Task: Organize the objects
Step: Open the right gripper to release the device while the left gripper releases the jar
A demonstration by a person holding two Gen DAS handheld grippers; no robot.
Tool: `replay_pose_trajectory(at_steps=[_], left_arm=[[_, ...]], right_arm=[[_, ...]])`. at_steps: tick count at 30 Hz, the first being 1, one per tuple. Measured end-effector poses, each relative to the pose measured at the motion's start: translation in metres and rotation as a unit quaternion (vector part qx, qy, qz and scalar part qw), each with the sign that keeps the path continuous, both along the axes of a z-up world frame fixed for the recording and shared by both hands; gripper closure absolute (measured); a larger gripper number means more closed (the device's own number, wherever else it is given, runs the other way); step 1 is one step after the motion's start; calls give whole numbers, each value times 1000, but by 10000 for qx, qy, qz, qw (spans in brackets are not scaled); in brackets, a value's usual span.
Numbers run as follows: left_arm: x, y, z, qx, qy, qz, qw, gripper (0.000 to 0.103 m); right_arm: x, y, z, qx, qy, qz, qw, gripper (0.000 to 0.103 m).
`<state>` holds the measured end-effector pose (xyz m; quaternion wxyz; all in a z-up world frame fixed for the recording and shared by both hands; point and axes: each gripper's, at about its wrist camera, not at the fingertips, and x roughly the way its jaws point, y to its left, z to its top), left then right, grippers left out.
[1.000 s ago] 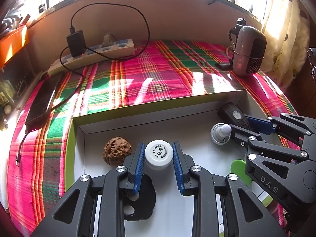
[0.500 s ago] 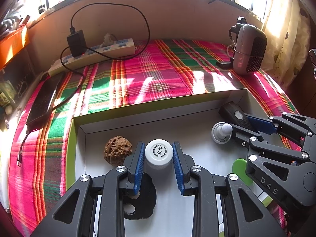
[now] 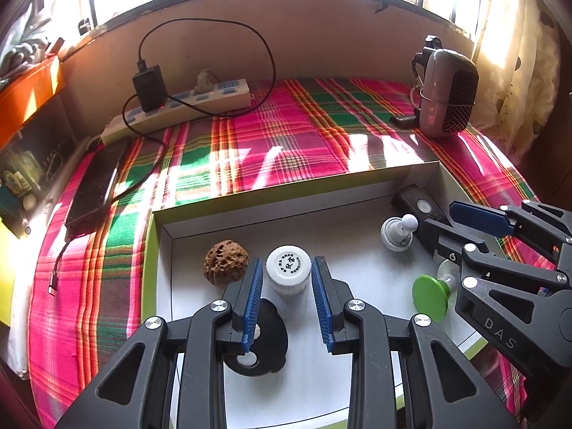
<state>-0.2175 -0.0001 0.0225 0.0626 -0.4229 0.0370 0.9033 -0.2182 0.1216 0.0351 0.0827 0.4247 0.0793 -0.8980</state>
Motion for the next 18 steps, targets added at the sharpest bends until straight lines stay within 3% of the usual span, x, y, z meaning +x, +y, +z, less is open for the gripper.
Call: replay_pose_trajectory(at_steps=[6, 11, 14, 18], left_arm=[[20, 3, 14, -311, 359, 84, 9988, 76], [41, 6, 28, -866, 881, 338, 9918, 76], [54, 7, 34, -1263, 1176, 525, 9836, 76], [71, 14, 42, -2001, 1734, 749, 9614, 76]], right_arm=[[18, 8, 10, -202, 132, -104, 9997, 69], [37, 14, 19, -354, 282, -153, 9989, 69], [47, 18, 22, -409, 334, -219, 9984, 69], [61, 21, 25, -456, 399, -262, 9978, 69]])
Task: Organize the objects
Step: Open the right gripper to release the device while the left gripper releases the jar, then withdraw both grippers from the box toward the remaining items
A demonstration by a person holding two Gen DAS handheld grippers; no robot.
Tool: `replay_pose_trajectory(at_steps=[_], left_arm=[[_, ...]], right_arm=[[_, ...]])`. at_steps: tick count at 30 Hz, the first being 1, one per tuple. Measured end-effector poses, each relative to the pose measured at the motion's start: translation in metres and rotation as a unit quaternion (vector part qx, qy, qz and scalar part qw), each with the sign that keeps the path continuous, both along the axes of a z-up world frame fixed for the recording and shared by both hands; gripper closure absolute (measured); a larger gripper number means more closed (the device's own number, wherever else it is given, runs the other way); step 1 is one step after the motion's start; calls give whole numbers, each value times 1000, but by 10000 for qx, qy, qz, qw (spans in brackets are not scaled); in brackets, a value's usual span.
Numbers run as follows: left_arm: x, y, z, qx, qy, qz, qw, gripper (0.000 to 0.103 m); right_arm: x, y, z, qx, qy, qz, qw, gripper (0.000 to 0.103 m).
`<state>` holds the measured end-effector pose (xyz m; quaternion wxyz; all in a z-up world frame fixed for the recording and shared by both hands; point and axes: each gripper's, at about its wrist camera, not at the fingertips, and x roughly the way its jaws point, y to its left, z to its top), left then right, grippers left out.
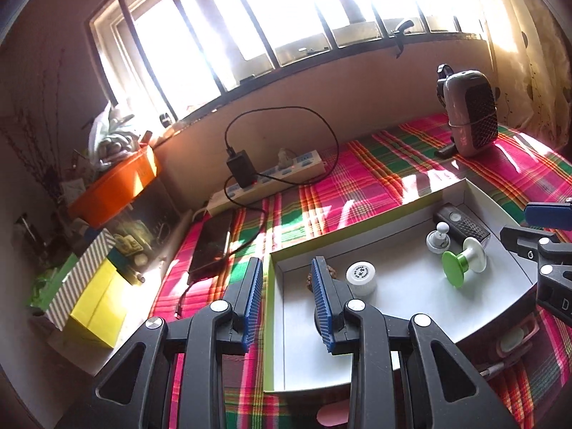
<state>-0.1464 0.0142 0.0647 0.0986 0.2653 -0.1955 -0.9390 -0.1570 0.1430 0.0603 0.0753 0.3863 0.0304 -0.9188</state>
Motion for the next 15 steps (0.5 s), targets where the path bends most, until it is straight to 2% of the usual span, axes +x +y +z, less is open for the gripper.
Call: replay_pose_trajectory(at_steps=[3, 7, 15], left_arm=[[13, 3, 6, -379, 355, 93, 9986, 76], [25, 5, 13, -585, 612, 135, 9963, 76], [40, 7, 11, -706, 635, 108, 9954, 77]], right_arm=[[8, 1, 2, -18, 33, -3, 10000, 69], [18, 3, 4, -30, 81, -53, 9999, 69], [33, 7, 1, -90, 63, -86, 9999, 69]])
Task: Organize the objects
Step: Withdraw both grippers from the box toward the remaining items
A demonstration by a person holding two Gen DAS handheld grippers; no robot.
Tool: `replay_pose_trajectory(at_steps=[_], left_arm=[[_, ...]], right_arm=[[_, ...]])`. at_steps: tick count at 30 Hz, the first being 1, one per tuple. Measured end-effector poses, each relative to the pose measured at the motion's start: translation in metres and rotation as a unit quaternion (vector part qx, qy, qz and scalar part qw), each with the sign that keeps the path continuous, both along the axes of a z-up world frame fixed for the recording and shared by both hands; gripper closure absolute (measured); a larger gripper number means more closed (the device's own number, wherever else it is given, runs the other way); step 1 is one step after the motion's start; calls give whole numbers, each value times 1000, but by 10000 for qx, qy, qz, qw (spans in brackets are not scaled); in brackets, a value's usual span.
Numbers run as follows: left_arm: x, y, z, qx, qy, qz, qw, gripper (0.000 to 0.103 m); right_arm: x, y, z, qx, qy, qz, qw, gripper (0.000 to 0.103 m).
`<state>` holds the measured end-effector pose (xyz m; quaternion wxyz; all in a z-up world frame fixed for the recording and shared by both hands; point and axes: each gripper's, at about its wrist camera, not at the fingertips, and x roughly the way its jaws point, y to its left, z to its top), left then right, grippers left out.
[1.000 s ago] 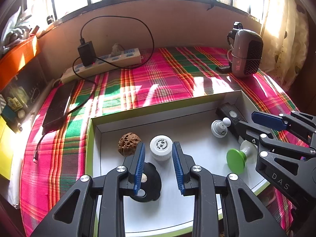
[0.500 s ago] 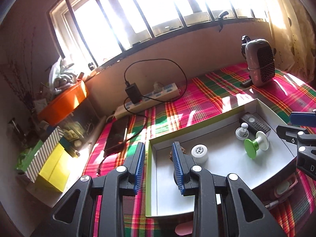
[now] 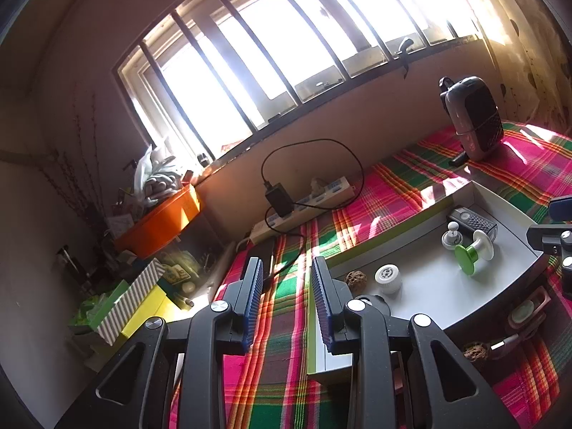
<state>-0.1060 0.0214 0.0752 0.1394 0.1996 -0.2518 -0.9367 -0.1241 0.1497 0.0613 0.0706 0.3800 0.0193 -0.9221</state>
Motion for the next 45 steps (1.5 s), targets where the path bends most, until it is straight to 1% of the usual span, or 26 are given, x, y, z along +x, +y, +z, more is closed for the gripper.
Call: replay_pose_trajectory(at_steps=[4, 10, 12, 16, 20, 23, 24, 25, 28, 29, 30, 35, 37, 39, 40, 41, 43, 45], left_arm=[[7, -1, 0, -33, 27, 8, 10000, 76], [15, -5, -4, 218, -170, -176, 9995, 77], [17, -10, -6, 469, -342, -307, 9978, 77], [22, -21, -13, 723, -533, -349, 9953, 77], [25, -38, -17, 1202, -747, -401, 9891, 77], [27, -48, -18, 1404, -813, -407, 9859, 77], [28, -52, -19, 1548, -883, -464, 9829, 77], [28, -57, -20, 1752, -994, -538, 9780, 77], [25, -72, -28, 2404, -1342, -604, 9595, 77], [24, -75, -31, 2565, -1444, -610, 9537, 77], [25, -78, -33, 2671, -1504, -628, 9498, 77], [30, -82, -42, 2848, -1638, -801, 9411, 76], [31, -84, -43, 3010, -1656, -925, 9346, 75], [29, -85, -45, 3132, -1766, -1068, 9270, 72], [27, -84, -47, 3153, -1827, -1090, 9248, 71], [26, -84, -49, 3171, -1865, -1092, 9234, 71], [24, -85, -51, 3271, -1881, -1139, 9190, 71], [20, -86, -53, 3424, -1963, -1185, 9112, 70]], right_arm=[[7, -2, 0, -18, 11, 13, 10000, 69], [17, -1, -1, -56, 21, 31, 10000, 69], [20, -1, -2, -64, 6, 37, 10000, 69], [25, 0, -5, -92, -9, 27, 10000, 69], [29, 3, -7, -139, -37, 19, 9999, 69], [33, 3, -10, -165, -68, 60, 9998, 69], [34, 3, -11, -164, -84, 71, 9998, 69], [35, 3, -12, -166, -101, 83, 9998, 69], [37, 5, -15, -220, -150, 137, 9996, 69], [37, 6, -17, -241, -171, 129, 9995, 69], [37, 7, -18, -248, -193, 110, 9994, 69], [37, 13, -26, -345, -359, 128, 9987, 69], [38, 12, -29, -323, -385, 144, 9986, 68], [38, 12, -31, -338, -426, 189, 9983, 65], [38, 11, -32, -342, -428, 198, 9983, 62], [39, 10, -32, -351, -425, 214, 9983, 61], [38, 10, -33, -361, -434, 232, 9981, 60], [38, 11, -34, -368, -449, 258, 9980, 60]])
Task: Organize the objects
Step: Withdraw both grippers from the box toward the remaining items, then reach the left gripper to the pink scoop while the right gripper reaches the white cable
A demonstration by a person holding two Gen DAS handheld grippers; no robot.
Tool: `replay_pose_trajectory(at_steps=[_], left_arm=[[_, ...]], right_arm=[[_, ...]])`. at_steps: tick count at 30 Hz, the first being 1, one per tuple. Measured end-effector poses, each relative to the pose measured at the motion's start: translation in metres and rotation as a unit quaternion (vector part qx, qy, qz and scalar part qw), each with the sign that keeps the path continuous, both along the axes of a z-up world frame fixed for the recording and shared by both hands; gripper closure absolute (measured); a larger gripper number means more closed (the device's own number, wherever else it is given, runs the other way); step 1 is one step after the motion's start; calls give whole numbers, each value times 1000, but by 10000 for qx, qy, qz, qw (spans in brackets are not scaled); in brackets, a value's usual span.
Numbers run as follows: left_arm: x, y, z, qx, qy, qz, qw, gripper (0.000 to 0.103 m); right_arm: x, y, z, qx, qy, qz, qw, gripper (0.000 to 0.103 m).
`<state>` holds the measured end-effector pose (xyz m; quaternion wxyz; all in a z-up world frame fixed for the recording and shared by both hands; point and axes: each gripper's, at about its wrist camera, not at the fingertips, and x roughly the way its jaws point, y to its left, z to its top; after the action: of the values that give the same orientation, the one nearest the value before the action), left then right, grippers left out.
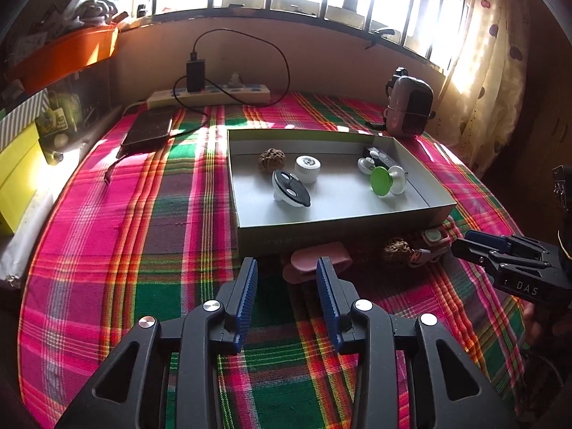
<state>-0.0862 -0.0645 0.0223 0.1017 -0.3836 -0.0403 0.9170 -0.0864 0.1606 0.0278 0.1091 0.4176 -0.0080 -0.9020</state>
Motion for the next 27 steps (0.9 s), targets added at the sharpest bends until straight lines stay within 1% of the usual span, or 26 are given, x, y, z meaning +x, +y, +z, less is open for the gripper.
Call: replay_pose_trajectory(at_steps=[4, 7, 11, 20, 24, 27], left_arm=[[-7, 2, -4, 19, -59, -37, 10000, 70], [-12, 1, -5, 171, -108, -80, 9998, 70], [-14, 8, -6, 198, -104, -279, 9994, 70], [-5, 29, -7, 22, -65, -743, 9972, 70], [0, 35, -7, 18, -79, -929, 9956, 70], [-1, 37, -6, -169, -51, -884, 9959, 70]], right_arm=[[-2, 2, -2, -12, -35, -40, 10000, 60], [-3, 3, -3, -10, -47, -43, 10000, 60], [-5, 5, -4, -20, -66, -59, 10000, 60], [-9, 8, -7, -51, -118, -82, 9999, 60], [-9, 8, -7, -58, -116, -69, 9999, 60], [-10, 9, -8, -69, -131, -59, 9999, 60]])
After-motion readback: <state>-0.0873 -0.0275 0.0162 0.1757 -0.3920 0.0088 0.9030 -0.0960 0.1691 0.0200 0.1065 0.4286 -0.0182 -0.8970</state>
